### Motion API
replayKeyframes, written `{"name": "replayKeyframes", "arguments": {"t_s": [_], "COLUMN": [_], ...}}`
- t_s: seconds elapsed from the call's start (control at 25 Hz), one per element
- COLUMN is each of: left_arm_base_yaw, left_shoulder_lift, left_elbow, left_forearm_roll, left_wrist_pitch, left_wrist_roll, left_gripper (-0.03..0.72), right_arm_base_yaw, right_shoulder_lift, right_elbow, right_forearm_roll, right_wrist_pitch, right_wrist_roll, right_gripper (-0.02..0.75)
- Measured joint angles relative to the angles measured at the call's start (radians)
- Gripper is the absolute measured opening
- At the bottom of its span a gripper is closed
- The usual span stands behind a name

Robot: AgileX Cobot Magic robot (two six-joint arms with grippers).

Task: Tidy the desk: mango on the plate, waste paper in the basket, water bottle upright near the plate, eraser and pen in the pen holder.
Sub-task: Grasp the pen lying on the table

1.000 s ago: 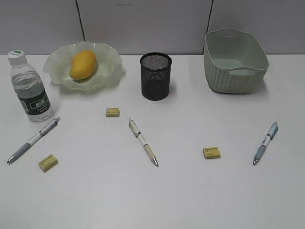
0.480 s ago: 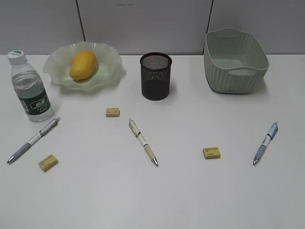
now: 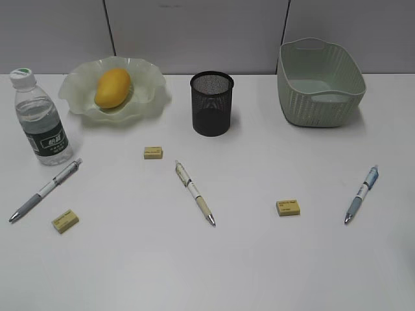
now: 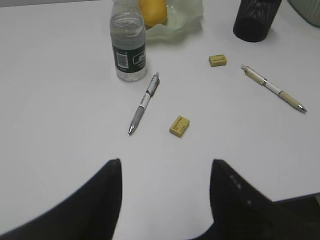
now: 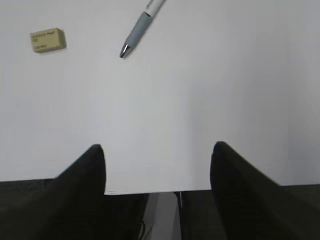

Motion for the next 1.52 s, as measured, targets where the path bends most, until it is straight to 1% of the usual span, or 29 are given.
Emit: {"name": "replayKeyframes", "arguments": {"t_s": [0.16, 0.28, 0.48, 0.76, 1.0, 1.2, 1.52], "left_arm_base_yaw": [0.004, 0.004, 0.004, 0.004, 0.004, 0.004, 0.004], "left_shoulder_lift": [0.0, 0.0, 0.0, 0.0, 0.0, 0.0, 0.0], "left_elbow": [0.0, 0.0, 0.0, 0.0, 0.0, 0.0, 0.0], "left_forearm_roll": [0.0, 0.0, 0.0, 0.0, 0.0, 0.0, 0.0], "left_wrist_pitch": [0.0, 0.0, 0.0, 0.0, 0.0, 0.0, 0.0], "left_wrist_roll": [0.0, 0.0, 0.0, 0.0, 0.0, 0.0, 0.0], "left_gripper": [0.427, 0.427, 0.427, 0.427, 0.427, 0.427, 0.427], "right_arm_base_yaw": [0.0, 0.0, 0.0, 0.0, -0.023, -0.076, -0.08], "right_shoulder_lift": [0.159, 0.264, 0.441, 0.649, 0.766, 0.831, 0.871], "right_elbow": [-0.068, -0.121, -0.209, -0.317, -0.365, -0.367, -0.368], "right_forearm_roll": [-0.008, -0.011, -0.028, -0.036, -0.037, -0.028, -0.007], "right_wrist_pitch": [-0.042, -0.079, -0.096, -0.099, -0.145, -0.173, -0.245], "right_wrist_roll": [0.098, 0.133, 0.178, 0.188, 0.217, 0.229, 0.229], "right_gripper": [0.519, 0.519, 0.519, 0.519, 0.517, 0.482, 0.447]}}
